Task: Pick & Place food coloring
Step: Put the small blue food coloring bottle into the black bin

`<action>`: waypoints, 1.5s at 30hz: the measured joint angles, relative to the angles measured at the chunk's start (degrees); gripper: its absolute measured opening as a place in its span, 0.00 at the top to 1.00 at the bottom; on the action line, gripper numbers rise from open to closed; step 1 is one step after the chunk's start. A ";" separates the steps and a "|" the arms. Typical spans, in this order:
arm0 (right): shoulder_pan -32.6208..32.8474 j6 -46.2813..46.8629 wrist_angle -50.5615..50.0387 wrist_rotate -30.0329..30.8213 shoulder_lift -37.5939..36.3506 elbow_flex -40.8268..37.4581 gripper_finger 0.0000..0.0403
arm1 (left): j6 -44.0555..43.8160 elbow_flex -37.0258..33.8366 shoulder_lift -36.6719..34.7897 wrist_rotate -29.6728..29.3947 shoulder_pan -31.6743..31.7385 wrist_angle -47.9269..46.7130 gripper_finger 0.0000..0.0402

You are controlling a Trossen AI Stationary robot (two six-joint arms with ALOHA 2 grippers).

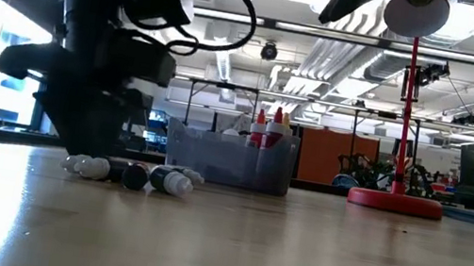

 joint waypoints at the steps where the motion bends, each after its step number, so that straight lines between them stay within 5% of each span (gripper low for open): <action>1: 0.00 0.03 0.01 -0.02 0.00 0.00 0.62 | 0.00 -0.03 0.02 0.10 0.02 0.07 0.58; 15: 0.00 -0.07 -1.23 0.24 0.00 0.00 0.62 | -0.66 0.95 -0.55 0.49 0.02 -1.04 0.81; 28: 0.00 0.29 -1.90 2.62 0.00 0.00 0.62 | 6.37 24.09 -0.59 -15.99 3.84 -15.28 0.80; 39: 0.00 7.19 -8.20 4.66 0.00 0.00 0.62 | 7.02 25.26 1.19 -4.90 21.89 -14.16 0.80; 45: -0.01 7.10 -8.65 4.96 0.00 0.00 0.62 | 11.58 24.95 6.84 -2.42 25.68 -12.65 0.80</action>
